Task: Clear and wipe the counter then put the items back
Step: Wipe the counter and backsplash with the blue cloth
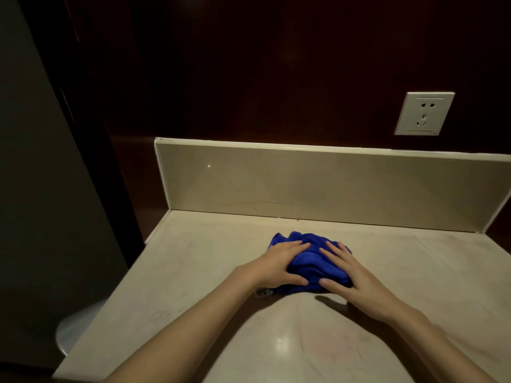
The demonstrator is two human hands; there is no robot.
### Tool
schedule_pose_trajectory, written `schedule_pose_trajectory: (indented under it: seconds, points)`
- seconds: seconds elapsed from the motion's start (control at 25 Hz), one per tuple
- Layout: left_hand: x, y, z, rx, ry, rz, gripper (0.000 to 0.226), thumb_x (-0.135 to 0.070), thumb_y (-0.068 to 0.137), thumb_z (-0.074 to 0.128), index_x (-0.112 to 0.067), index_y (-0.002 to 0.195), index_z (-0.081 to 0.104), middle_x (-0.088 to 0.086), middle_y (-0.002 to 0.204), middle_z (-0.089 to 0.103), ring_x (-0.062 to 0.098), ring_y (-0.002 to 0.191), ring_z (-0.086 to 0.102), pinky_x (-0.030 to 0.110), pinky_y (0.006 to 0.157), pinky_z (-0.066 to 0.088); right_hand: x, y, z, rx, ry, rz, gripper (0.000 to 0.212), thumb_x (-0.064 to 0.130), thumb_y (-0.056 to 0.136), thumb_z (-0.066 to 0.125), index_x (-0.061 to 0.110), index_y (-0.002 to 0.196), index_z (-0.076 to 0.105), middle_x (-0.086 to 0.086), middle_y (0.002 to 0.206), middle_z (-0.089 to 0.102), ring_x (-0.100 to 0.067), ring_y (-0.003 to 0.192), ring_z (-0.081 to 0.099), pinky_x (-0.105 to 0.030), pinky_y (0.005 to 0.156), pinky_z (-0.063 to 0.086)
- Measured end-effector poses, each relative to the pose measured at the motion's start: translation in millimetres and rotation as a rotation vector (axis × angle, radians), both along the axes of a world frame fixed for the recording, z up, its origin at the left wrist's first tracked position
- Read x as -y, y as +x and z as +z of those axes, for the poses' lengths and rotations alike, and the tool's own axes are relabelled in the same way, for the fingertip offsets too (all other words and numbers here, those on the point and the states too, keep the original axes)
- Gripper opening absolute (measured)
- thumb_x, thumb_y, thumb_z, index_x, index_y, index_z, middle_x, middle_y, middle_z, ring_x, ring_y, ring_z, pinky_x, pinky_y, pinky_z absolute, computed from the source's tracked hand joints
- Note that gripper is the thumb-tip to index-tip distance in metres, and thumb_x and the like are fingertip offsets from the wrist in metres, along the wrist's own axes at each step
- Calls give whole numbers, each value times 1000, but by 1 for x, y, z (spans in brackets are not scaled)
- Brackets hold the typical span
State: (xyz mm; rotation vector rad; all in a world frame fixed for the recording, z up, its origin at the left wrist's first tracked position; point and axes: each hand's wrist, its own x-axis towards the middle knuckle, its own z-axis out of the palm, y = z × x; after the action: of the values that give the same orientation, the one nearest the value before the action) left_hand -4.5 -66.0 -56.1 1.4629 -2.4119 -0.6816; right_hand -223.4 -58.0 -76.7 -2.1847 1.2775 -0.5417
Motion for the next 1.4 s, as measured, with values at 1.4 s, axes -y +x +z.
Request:
schedule_pose_trajectory:
  seconds: [1.4]
  points:
    - [-65,274,-16,-285,107,298,74,-34,80,74,-47,139,31,-18,151,28,0,137,25,25,114,23,-21,267,1,-197,-156,237,81,68,85,27,28,152,8,10,160,1,-6,146,-5,-25,119,8]
